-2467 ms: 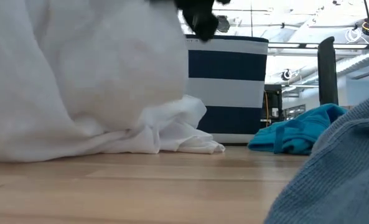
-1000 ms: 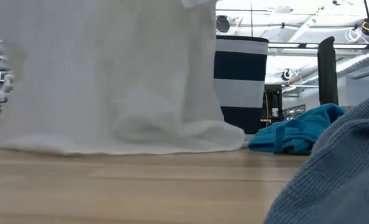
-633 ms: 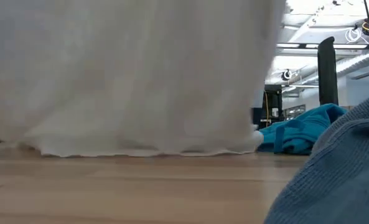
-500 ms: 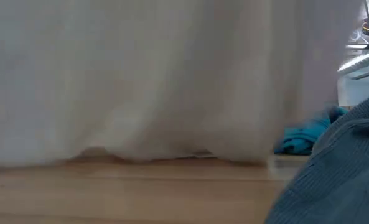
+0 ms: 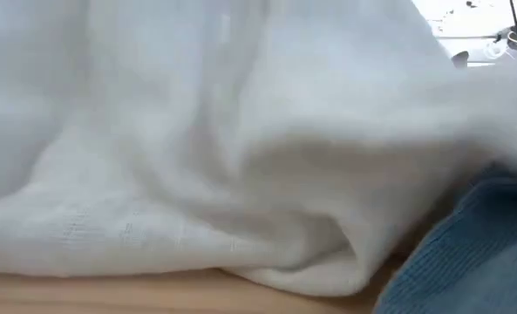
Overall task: Sort clothes
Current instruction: Put the white polo shirt into the blue laundry organizer
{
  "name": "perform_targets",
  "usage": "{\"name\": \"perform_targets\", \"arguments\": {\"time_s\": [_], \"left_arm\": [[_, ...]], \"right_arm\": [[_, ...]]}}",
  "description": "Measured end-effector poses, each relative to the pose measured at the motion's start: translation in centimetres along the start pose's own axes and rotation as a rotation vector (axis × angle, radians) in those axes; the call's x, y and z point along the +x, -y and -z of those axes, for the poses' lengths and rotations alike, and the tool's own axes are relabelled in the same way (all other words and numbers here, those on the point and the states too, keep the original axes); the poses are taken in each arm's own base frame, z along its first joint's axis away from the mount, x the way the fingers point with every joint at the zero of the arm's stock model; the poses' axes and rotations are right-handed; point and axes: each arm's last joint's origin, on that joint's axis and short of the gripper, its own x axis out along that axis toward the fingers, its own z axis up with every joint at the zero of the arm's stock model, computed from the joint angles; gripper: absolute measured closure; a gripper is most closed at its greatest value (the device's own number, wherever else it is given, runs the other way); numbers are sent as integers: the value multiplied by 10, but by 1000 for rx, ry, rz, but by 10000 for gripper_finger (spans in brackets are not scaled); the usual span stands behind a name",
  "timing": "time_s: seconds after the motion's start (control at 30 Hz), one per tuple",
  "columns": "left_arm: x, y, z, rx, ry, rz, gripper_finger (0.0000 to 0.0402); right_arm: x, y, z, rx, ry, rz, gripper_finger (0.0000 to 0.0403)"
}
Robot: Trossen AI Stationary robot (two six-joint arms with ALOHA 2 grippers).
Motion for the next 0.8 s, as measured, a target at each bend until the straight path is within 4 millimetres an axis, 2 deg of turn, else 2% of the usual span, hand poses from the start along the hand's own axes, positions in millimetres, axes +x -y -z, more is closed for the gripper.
{"name": "perform_targets", "arguments": {"time_s": [0.17, 0.37, 0.47, 0.57, 0.7, 0.8], "left_arm": [[25, -6, 43, -90, 21, 68, 394], [59, -10, 82, -228, 46, 210, 394], [78, -8, 99, -298, 5, 282, 394], [94, -5, 114, -352, -50, 308, 394], [102, -4, 126, -407, -106, 292, 394], [105, -4, 130, -428, -113, 290, 394]], "right_arm": [[34, 26, 34, 127, 23, -97, 403], [74, 60, 86, 321, 81, -125, 403], [97, 65, 109, 355, 53, -115, 403], [115, 64, 125, 354, 15, -101, 403], [138, 68, 143, 327, -74, -7, 401], [153, 70, 153, 261, -149, 29, 383]]}}
